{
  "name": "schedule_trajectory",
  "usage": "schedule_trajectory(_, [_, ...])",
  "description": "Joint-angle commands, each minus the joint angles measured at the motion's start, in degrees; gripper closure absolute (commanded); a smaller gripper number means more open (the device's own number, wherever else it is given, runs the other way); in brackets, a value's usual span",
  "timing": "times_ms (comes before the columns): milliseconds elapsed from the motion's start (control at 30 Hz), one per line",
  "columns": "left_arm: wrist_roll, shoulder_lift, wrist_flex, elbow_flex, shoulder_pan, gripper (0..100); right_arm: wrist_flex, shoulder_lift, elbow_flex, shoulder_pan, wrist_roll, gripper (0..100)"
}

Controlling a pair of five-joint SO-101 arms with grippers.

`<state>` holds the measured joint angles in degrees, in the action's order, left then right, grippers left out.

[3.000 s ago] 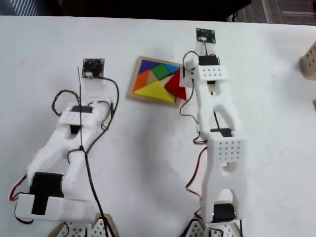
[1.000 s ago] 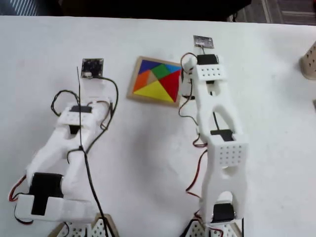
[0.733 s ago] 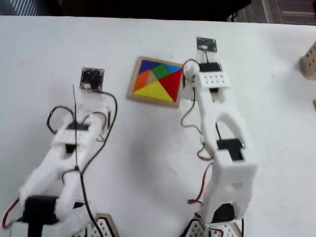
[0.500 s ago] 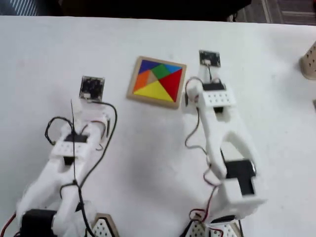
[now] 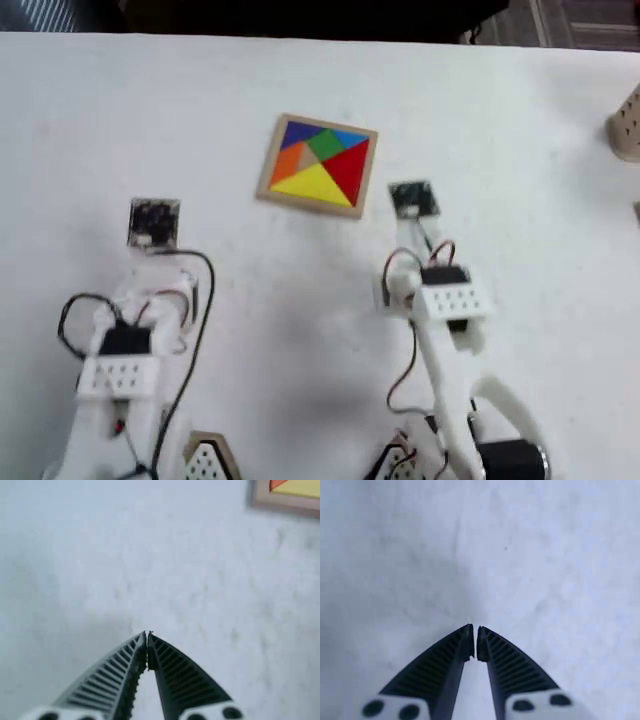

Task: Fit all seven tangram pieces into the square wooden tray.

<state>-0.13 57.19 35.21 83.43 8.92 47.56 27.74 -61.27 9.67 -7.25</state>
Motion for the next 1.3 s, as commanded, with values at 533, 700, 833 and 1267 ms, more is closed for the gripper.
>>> schedule_trajectory(533, [-6.42, 47.43, 29.36, 13.45, -3.91, 98, -0.4, 12.35, -12.13, 11.38, -2.02, 97.8])
schedule_trajectory(700, [-6.42, 47.34, 29.8, 13.45, -4.26, 98, -0.4, 17.45, -15.12, 11.3, -2.02, 97.8])
schedule_trajectory(833, [-6.51, 47.34, 34.81, 13.45, -4.09, 98, -0.75, 23.16, -18.2, 11.3, -1.67, 97.8])
schedule_trajectory(1267, [-6.77, 47.34, 38.59, 13.45, -4.26, 98, -4.35, 42.68, -26.29, 9.71, -1.58, 97.8])
